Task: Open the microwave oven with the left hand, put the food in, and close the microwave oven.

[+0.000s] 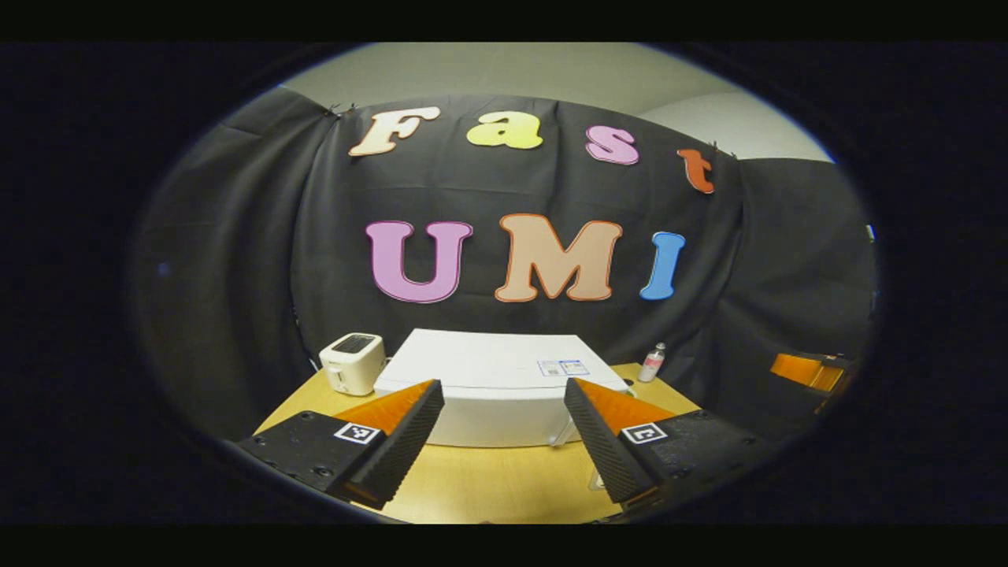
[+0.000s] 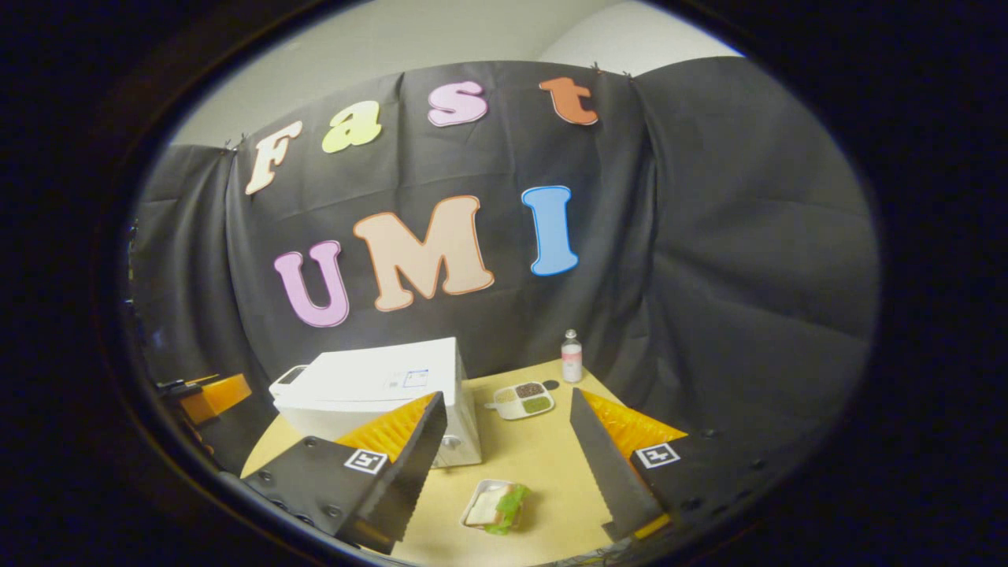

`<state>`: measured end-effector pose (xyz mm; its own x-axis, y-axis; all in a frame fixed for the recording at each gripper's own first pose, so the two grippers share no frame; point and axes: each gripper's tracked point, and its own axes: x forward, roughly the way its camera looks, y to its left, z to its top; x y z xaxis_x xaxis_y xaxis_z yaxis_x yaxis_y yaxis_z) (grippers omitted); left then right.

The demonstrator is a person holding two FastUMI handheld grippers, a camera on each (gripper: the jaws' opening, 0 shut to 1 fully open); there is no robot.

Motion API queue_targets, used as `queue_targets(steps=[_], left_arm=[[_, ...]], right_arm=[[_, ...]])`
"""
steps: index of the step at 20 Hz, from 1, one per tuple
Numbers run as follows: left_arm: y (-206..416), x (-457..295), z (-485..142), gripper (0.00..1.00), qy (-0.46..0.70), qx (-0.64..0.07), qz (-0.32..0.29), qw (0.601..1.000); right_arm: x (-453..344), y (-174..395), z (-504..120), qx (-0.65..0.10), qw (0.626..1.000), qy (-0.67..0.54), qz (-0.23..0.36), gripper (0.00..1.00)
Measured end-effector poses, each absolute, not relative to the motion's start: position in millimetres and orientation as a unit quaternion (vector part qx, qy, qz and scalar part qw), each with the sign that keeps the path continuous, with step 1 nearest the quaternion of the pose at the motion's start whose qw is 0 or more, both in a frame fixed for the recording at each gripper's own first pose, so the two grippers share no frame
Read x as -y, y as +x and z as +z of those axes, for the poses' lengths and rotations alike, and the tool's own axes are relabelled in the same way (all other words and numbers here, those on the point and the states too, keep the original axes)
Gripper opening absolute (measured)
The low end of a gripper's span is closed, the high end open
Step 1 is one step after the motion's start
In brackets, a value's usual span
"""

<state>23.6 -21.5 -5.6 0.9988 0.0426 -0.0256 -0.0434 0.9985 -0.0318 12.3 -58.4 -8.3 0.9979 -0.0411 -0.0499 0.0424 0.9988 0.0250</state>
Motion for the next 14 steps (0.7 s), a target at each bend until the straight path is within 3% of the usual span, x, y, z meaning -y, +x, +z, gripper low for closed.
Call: queue_targets(steps=[7, 8, 14], left_arm=[[36.2, 31.6, -15.3, 0.92, -0.015, -0.021, 0.032, 0.999], [38.3, 32.5, -18.7, 0.96, -0.013, -0.025, 0.035, 0.999], [50.0, 40.9, -51.7, 0.96, -0.008, -0.058, 0.049, 0.997]], right_arm=[[76.9, 25.3, -5.9, -0.029, 0.999, 0.02, -0.014, 0.91], [79.4, 27.5, -5.2, -0.027, 0.999, 0.02, -0.013, 0.91], [88.6, 45.4, -17.7, -0.049, 0.998, 0.035, 0.004, 0.91]])
